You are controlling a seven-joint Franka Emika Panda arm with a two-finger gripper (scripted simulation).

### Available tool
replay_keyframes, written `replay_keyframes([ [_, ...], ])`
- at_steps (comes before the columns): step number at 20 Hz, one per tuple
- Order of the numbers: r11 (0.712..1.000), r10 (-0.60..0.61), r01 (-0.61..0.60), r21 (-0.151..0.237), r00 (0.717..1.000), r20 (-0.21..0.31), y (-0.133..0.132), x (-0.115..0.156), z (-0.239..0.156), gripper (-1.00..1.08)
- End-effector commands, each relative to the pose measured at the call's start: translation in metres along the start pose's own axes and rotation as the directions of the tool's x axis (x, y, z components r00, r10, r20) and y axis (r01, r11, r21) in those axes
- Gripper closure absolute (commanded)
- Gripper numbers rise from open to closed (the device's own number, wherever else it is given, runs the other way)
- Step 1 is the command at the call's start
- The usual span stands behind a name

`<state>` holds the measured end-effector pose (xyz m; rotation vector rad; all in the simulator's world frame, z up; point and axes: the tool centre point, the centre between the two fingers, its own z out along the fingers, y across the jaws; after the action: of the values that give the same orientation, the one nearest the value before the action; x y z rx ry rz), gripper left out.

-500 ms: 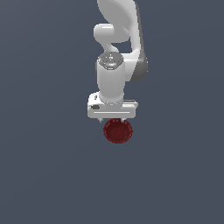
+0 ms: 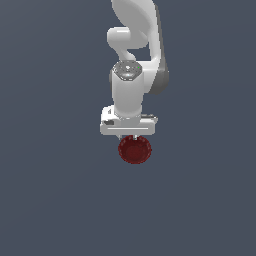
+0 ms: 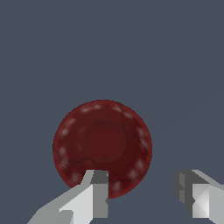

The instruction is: Pick up the object and move it to a goal position.

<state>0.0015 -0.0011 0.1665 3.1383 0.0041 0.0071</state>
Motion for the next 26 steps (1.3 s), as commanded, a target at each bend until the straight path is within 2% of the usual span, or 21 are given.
replay_keyframes([
  [1, 1.0, 0.0, 0.0, -0.002, 1.0, 0.0, 0.0, 0.0, 0.0, -0.2],
  [8, 0.999, -0.039, 0.039, 0.002, 0.999, 0.01, 0.0, 0.003, 0.003, -0.2],
  [16, 0.987, -0.162, 0.161, 0.018, 0.986, 0.04, -0.002, 0.011, 0.012, -0.2],
  [21, 0.961, -0.277, 0.274, 0.041, 0.959, 0.064, -0.004, 0.019, 0.021, -0.2],
  [26, 0.917, -0.397, 0.391, 0.075, 0.914, 0.083, -0.006, 0.026, 0.031, -0.2],
])
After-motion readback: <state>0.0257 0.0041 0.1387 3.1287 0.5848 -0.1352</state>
